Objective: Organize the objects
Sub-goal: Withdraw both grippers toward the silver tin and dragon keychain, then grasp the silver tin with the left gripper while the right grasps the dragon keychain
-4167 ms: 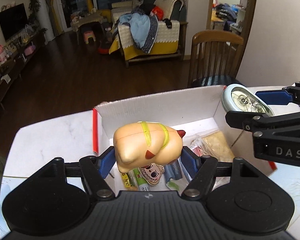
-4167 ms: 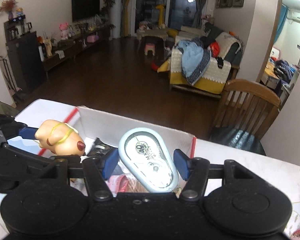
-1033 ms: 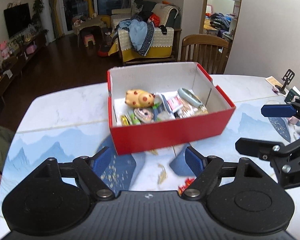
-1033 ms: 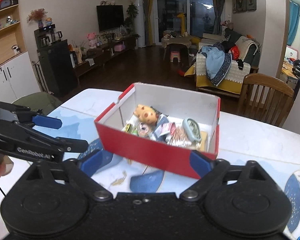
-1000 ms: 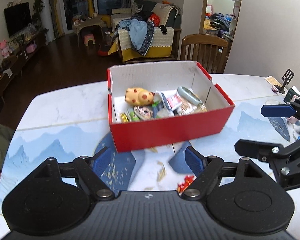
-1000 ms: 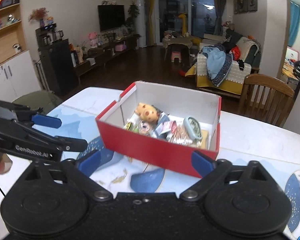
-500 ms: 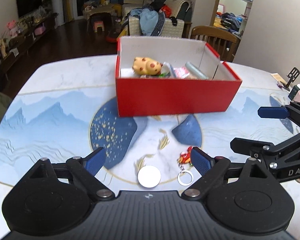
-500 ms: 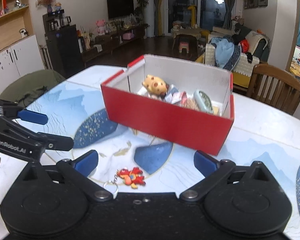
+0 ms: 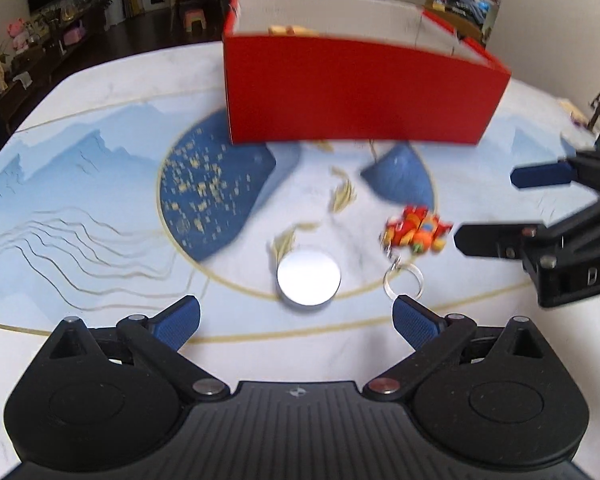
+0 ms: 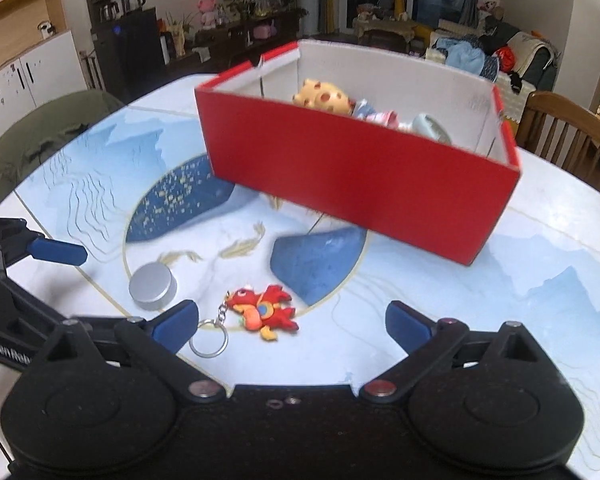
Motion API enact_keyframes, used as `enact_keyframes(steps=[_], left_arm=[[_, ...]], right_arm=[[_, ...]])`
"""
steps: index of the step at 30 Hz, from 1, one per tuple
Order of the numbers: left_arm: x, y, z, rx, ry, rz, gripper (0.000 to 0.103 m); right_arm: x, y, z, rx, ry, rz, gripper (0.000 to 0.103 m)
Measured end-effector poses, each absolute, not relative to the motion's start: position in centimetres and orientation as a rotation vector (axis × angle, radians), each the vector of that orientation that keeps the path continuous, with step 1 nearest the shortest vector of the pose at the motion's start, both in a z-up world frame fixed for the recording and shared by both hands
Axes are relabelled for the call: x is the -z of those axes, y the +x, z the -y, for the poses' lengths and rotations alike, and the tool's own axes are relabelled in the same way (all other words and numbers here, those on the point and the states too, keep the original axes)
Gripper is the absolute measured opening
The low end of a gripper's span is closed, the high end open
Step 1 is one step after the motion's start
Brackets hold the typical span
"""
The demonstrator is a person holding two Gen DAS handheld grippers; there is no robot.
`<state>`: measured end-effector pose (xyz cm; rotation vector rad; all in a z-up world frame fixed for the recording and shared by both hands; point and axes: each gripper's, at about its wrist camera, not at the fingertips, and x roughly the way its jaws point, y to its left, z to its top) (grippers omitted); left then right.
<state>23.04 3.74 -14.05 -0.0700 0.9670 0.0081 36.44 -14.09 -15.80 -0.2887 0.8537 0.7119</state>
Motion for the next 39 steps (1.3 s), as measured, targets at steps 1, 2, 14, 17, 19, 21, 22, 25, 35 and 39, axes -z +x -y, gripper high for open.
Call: enact_keyframes(steps=[1,2,14,17,19,21,22,25,35,39], left_arm=[[14.5,23.0,-3.6,-0.011,-0.056,-0.967,0.103],[14.9,23.0,-3.5,-0.02,-0.045,-0.966,0.103],[16.1,24.1,-3.6,-0.062,-0.037,-0.934,0.103],[16.1,24.3,-3.8,-0.069,-0.04,-0.927,0.103],[16.1,24.4,-3.8,-0.072,-0.042,-0.926,0.103],[16.1,24.5,-3.9,-0.077,-0.044,-0.925,0.102],[16.1,24.5,-4.0,-0.082,-0.045,-0.924,0.102],[16.1,24.5,-4.0,-0.091,-0.047,-0.921,0.102],[15.6,24.3,-3.5,-0.066,-0.03,-0.9,0.074],[15.3,24.2,-3.4,-0.06,-0.024,-0.901,0.058]], right_arm=[[16.1,36.5,13.9,-0.712,-0.292,-0.862,0.1],[16.5,36.7,13.8,-0.709,-0.295,-0.871,0.099],[19.0,37.6,12.5,-0.691,-0.308,-0.928,0.084],[19.1,37.9,12.4,-0.687,-0.302,-0.932,0.08],[19.2,38.0,12.2,-0.685,-0.301,-0.938,0.075],[19.2,38.0,12.2,-0.681,-0.301,-0.932,0.074],[19.2,38.0,12.2,-0.68,-0.303,-0.929,0.073],[19.2,37.8,12.0,-0.683,-0.319,-0.915,0.064],[19.0,36.7,11.0,-0.697,-0.349,-0.886,0.047],[19.0,36.4,10.9,-0.692,-0.352,-0.886,0.041]])
